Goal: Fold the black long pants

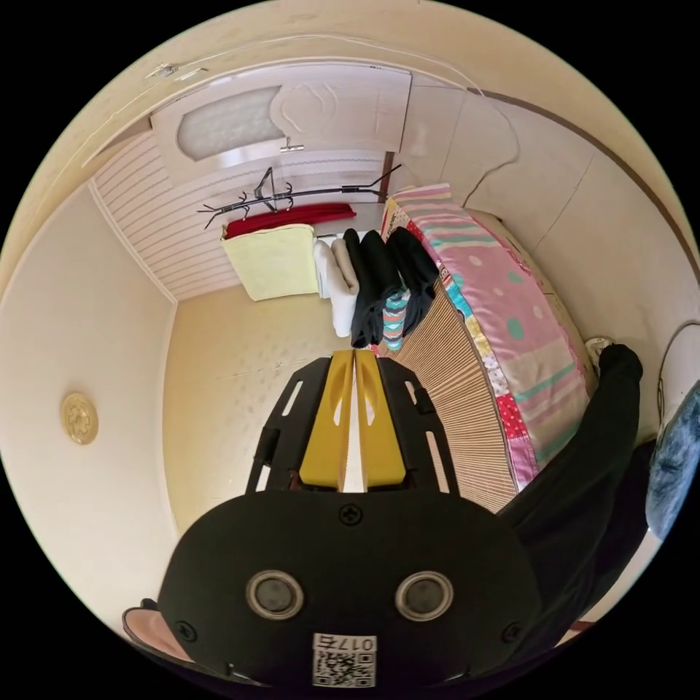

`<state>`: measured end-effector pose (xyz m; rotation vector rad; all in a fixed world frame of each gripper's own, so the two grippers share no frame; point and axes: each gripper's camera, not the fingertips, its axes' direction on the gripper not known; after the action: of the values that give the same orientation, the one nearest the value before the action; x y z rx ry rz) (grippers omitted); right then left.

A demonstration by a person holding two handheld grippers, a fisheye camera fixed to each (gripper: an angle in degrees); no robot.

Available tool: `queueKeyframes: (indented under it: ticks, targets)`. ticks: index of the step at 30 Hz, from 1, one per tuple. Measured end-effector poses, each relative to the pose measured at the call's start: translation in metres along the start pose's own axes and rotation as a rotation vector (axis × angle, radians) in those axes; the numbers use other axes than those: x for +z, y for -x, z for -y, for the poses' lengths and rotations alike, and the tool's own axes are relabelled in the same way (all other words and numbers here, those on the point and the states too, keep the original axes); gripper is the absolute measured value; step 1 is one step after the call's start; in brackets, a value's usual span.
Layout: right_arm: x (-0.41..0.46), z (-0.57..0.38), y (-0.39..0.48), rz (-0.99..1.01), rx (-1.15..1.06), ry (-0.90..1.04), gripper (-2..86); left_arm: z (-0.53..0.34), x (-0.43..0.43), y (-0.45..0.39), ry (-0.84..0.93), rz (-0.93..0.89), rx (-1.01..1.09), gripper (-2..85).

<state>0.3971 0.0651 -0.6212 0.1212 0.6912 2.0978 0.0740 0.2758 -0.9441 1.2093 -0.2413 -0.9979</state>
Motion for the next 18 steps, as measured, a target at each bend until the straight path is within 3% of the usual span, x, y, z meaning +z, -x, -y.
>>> queueKeyframes:
  ticks: [2,6,8,10,12,14,17,18]
  targets:
    - [0.019,0.0,-0.009,-0.012,-0.006,0.03,0.4,-0.032,0.059,-0.038,0.253,0.078,0.15,3.6]
    - [0.065,0.0,-0.026,0.003,-0.02,0.134,0.3,-0.181,0.184,-0.084,0.837,0.21,0.436,3.5]
    - [0.1,-0.003,-0.038,0.019,-0.025,0.22,0.3,-0.264,0.221,-0.073,1.082,0.182,0.448,3.7]
    - [0.125,-0.006,-0.048,0.022,-0.028,0.275,0.3,-0.368,0.251,-0.024,1.341,0.193,0.314,4.2]
    - [0.147,-0.01,-0.057,0.023,-0.03,0.322,0.3,-0.428,0.252,0.03,1.396,0.266,0.15,4.7]
    - [0.172,-0.015,-0.069,0.028,-0.033,0.376,0.3,-0.462,0.238,0.079,1.326,0.248,-0.032,4.5]
    - [0.193,-0.019,-0.083,0.033,-0.036,0.417,0.3,-0.469,0.202,0.125,1.081,0.329,-0.131,4.7]
    - [0.195,-0.019,-0.086,0.033,-0.037,0.424,0.3,-0.458,0.184,0.131,0.948,0.448,-0.098,5.0]
